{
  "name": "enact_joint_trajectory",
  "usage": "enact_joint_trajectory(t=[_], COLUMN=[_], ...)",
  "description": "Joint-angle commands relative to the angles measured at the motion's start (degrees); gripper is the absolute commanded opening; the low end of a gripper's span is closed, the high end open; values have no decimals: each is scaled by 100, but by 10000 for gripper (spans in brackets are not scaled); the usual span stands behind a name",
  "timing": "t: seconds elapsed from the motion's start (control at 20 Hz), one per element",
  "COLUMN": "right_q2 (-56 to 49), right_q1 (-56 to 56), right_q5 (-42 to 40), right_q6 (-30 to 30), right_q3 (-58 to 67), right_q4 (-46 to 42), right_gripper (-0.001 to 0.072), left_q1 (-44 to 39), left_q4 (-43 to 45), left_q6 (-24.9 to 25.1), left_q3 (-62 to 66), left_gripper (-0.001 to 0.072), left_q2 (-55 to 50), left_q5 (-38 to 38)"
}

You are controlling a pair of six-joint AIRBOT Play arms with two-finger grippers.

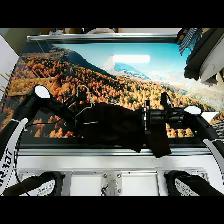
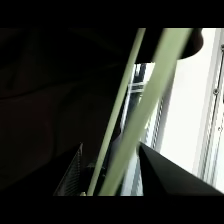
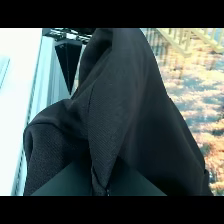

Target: Fold the clothes and pants, and hang the long-sleeved shirts on hangers.

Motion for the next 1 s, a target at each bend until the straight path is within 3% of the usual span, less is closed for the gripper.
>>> enact_joint_trajectory(t=[0.0, 0.3, 0.6, 0.8, 0.95], right_q2=[37, 35, 37, 37, 48], right_q1=[0, 0, 2, 0, 2], right_q5=[31, 107, 111, 114, 118], right_q6=[11, 9, 157, 155, 155], right_q3=[7, 4, 4, 4, 4], right_q4=[17, 402, 415, 931, 1119], right_gripper=[19, 19, 20, 19, 19], left_q1=[35, 444, 184, 455, 715], left_q4=[2, -9, -2, -83, -164], left_q6=[-136, -138, -146, -509, -562], left_q3=[-2, -2, 0, 0, -2], left_gripper=[341, 314, 314, 315, 317], left_q2=[74, 424, 299, 470, 588], left_q5=[149, 181, 188, 584, 345])
